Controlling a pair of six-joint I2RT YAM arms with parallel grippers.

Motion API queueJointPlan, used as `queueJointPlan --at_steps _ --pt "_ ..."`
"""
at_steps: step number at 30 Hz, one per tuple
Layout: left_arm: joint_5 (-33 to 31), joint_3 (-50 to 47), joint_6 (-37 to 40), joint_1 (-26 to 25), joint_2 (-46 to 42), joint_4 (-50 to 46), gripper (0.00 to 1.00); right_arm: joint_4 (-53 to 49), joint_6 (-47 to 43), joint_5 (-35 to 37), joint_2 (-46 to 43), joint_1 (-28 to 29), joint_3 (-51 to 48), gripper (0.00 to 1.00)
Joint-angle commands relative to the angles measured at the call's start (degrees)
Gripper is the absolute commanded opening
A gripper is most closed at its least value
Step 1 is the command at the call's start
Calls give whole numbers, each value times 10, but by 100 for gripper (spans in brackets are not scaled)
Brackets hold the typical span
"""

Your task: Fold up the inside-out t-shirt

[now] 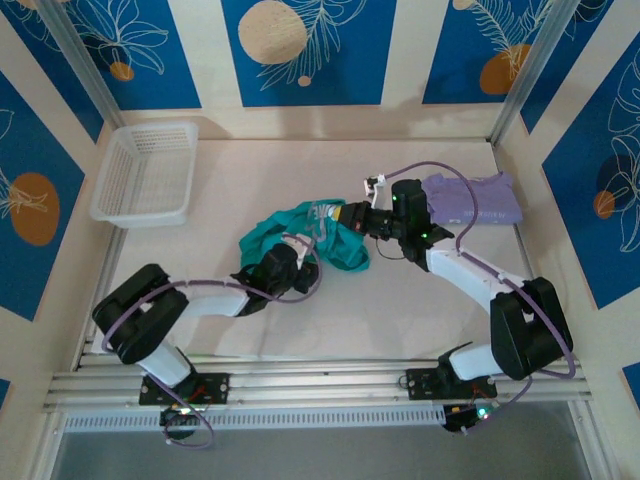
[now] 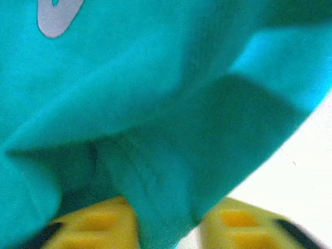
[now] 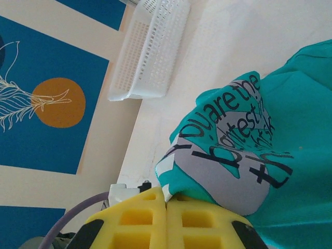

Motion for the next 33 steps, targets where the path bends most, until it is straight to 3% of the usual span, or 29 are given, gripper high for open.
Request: queueJointPlan --at_steps 1,5,8,15,19,25,33 --pt "1 16 12 10 -18 42 8 -31 -31 5 1 -6 35 0" --pt "72 17 47 26 -113 -28 1 -134 -149 36 -32 -19 73 0" --pt "175 73 80 35 -177 -133 0 -206 -261 89 -91 -29 98 0" --pt "316 253 91 35 -142 -200 0 -312 -378 213 -179 -72 198 0" --pt "341 288 96 69 -145 -244 0 -345 -382 200 -182 -70 229 0" --pt "387 191 20 195 -199 -217 0 -331 -345 170 -155 -52 144 0" --pt "429 134 14 206 -168 -219 0 -257 -305 135 -27 -14 69 2"
